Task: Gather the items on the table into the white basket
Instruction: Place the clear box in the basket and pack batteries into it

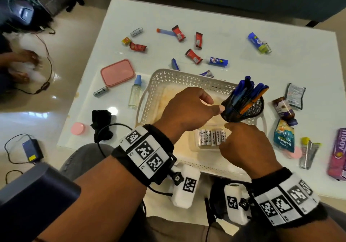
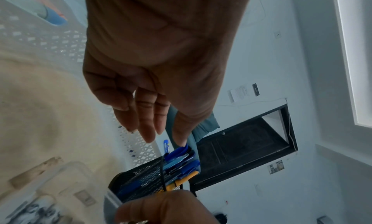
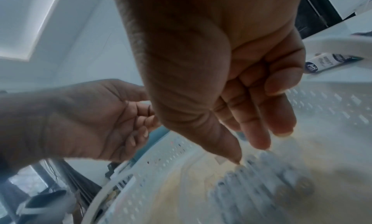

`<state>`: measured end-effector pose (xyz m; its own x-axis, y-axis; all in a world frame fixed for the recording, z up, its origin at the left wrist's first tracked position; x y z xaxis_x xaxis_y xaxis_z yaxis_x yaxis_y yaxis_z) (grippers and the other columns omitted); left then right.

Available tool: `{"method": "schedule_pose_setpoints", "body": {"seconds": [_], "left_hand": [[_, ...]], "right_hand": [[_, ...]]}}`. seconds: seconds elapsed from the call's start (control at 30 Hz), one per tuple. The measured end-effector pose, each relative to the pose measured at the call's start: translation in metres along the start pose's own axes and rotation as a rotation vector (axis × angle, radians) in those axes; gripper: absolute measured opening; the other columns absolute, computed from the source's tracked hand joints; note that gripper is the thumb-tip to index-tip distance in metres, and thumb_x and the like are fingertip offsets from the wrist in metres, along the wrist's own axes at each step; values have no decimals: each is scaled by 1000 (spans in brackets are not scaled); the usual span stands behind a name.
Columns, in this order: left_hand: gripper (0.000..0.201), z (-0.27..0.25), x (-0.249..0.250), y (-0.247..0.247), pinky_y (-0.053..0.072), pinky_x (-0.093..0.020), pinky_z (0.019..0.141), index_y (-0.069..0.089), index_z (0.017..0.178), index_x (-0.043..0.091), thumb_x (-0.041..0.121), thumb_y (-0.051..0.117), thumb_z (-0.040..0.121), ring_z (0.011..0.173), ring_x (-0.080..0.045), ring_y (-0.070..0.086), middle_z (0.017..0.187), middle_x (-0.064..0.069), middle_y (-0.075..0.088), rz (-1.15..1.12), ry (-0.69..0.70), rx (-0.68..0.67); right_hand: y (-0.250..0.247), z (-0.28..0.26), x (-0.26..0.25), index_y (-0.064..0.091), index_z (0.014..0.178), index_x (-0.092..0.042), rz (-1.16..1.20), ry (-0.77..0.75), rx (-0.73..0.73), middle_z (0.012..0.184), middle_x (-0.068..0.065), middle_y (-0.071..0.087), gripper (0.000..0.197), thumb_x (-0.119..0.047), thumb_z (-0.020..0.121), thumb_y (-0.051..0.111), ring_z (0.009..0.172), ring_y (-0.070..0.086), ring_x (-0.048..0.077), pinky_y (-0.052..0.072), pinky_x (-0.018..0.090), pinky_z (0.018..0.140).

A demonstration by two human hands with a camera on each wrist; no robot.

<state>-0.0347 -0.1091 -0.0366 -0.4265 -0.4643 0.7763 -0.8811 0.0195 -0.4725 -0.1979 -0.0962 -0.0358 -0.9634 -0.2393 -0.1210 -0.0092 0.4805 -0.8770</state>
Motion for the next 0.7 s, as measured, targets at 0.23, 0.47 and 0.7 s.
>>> {"method": "schedule_pose_setpoints", "body": {"seconds": [0.23,0.47,0.7], "left_hand": [[16,37,49,-78,53,-25,60,73,82,20,35,78,86,66,-10,67,80,-1,76,-378,177,155],[15,82,6,-92,43,-13,47,73,85,21,36,76,89,51,0,58,80,0,75,-379,58,140],[27,100,-16,-93,39,-10,44,73,95,9,35,76,88,46,3,55,86,-8,75,-338,19,137]], "right_hand": [[-161,6,66,71,84,-27,519,73,415,60,-4,69,28,-54,78,76,53,63,8,46,25,57],[-163,218,130,71,115,-20,-106,65,164,121,11,67,48,-57,85,67,118,57,31,43,39,103],[-113,316,143,55,134,-13,-293,14,147,135,15,58,44,-27,93,61,123,54,38,44,42,106]]}}
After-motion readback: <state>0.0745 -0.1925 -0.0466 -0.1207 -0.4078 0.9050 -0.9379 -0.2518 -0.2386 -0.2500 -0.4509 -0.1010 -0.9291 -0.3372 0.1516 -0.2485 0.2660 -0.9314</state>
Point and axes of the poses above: each hand's wrist, its own z-axis towards the middle knuckle, its own y-axis out of the palm, x = y × z, the point moved 9 cm from there along z, towards the middle knuckle
